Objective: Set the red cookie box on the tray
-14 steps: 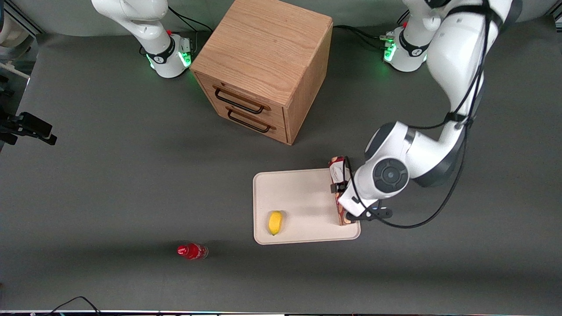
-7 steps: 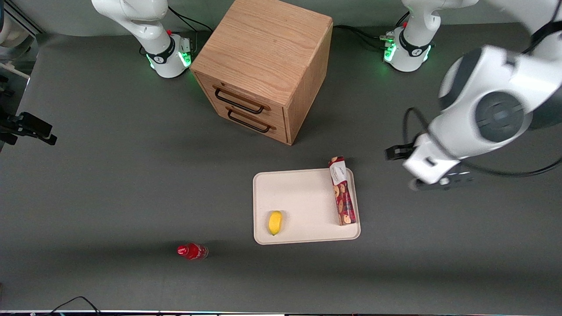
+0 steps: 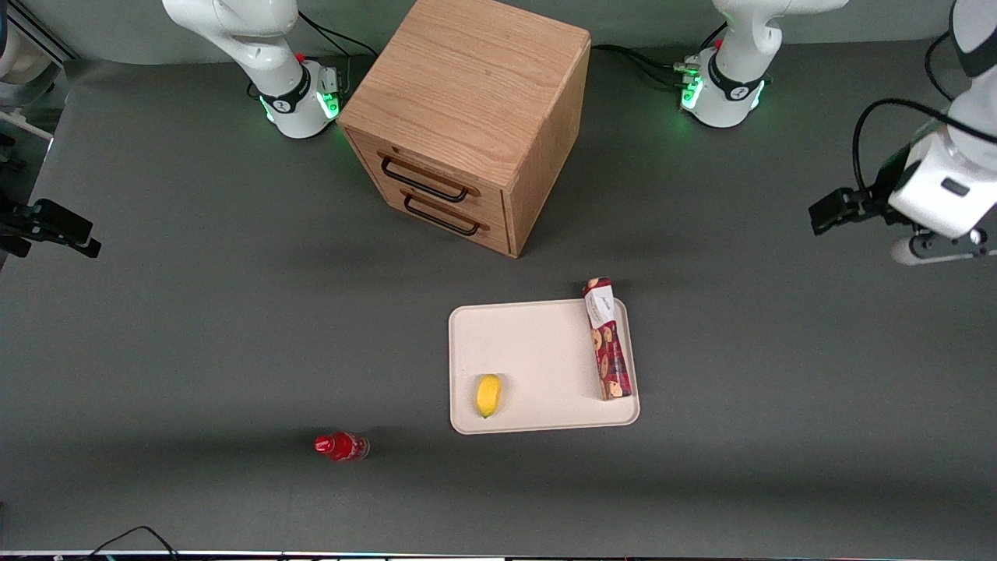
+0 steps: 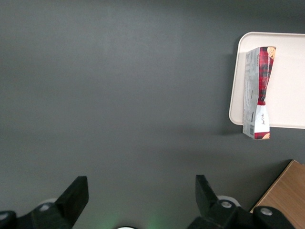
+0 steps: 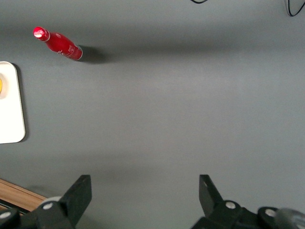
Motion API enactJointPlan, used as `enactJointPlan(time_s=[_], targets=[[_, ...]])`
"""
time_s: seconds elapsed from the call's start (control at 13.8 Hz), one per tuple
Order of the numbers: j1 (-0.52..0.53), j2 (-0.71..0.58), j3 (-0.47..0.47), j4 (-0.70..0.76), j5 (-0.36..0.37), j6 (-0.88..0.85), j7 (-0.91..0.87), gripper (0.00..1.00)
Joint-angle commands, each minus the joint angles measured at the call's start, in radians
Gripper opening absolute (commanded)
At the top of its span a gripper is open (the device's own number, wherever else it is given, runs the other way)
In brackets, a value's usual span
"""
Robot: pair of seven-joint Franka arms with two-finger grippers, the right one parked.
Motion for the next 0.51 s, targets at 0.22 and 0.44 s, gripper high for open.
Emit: enactJointPlan(time_s=[0.22,0.44], targets=[[-0.017,-0.137,0.037,-0.158,-0.056,0.091,0.032,1.00],[-0.023,-0.117,0.035,-0.137,-0.047,0.095,0.035,1.00]])
